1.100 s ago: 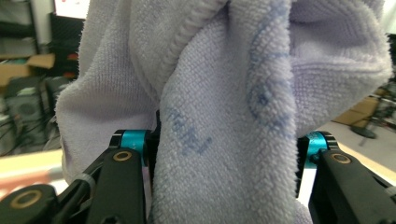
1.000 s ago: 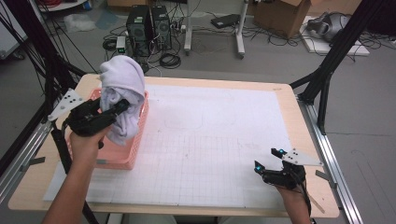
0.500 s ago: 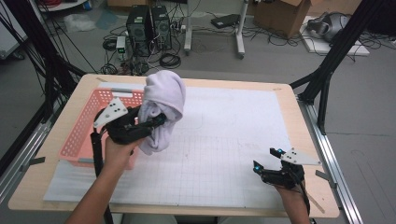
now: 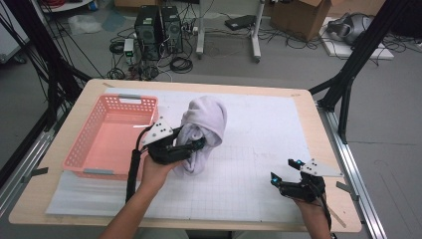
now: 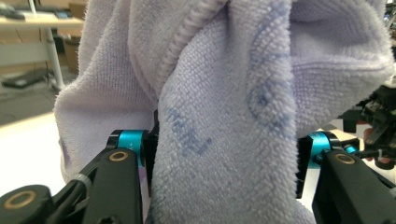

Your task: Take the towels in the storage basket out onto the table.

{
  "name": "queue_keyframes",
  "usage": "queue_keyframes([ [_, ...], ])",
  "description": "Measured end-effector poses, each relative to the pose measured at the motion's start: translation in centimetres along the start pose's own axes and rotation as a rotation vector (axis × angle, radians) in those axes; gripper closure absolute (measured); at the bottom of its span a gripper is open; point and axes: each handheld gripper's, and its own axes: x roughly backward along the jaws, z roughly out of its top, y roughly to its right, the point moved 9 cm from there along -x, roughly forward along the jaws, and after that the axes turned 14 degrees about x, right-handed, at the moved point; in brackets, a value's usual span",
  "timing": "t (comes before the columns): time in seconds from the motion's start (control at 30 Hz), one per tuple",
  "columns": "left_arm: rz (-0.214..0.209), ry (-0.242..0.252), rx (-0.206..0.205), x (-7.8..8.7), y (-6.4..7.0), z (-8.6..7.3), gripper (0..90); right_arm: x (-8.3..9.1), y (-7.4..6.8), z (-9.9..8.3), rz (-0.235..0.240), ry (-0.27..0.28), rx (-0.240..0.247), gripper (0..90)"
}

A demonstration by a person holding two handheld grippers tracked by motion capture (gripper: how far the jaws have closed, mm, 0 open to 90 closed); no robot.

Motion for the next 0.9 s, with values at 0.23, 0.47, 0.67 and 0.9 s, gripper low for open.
queue_keyframes([
  [0.23,0.062,-0.1,0.07,-2.2,-0.9,-4.3,48.1,0.4,-0.3,-0.5,-0.001,-0.013,-0.011,15.3],
  [0.47,0.133,-0.198,0.143,-3.8,-2.2,-7.0,46.1,0.2,-0.3,-0.5,-0.006,-0.019,-0.007,15.2],
  [0.67,0.196,-0.231,0.186,-4.7,-3.5,-7.8,28.6,-0.4,-0.3,-0.6,0.008,-0.032,-0.004,15.3],
  [0.9,0.183,-0.16,0.146,-1.6,-3.0,-5.2,24.5,-0.2,-0.3,-0.8,0.007,-0.037,-0.01,15.3],
])
